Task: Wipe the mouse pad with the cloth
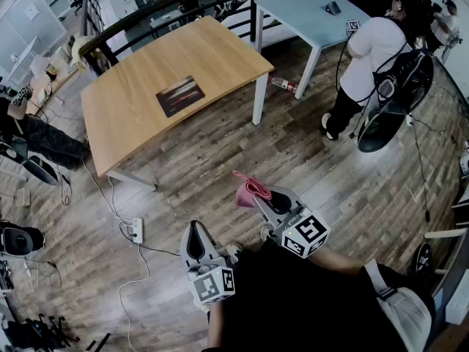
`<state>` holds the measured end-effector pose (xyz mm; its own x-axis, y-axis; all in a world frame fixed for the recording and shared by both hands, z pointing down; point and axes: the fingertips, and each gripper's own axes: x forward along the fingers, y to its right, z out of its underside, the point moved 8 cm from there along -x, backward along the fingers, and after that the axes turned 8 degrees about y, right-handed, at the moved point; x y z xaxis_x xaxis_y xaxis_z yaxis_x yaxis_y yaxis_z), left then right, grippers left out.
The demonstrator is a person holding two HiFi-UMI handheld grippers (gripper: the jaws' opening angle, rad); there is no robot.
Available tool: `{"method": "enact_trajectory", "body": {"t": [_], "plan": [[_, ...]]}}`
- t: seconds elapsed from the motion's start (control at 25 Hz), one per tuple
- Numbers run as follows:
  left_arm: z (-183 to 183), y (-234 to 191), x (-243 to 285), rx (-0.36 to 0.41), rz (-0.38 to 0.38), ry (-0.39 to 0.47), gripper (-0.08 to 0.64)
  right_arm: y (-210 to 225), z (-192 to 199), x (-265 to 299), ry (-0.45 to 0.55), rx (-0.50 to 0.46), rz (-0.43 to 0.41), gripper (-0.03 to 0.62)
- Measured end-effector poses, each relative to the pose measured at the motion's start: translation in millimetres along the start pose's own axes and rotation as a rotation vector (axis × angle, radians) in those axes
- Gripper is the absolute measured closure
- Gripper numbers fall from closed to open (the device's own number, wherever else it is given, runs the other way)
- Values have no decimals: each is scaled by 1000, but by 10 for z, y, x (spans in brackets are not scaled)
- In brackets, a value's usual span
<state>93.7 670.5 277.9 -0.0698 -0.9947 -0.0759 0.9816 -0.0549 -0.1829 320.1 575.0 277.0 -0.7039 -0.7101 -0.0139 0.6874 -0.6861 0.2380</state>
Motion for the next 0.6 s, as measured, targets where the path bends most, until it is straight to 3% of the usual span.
{"method": "enact_trajectory", "body": {"t": [0.6], "plan": [[19,137,-5,-10,2,-9,535,88,-5,-83,13,30,-4,529]]}}
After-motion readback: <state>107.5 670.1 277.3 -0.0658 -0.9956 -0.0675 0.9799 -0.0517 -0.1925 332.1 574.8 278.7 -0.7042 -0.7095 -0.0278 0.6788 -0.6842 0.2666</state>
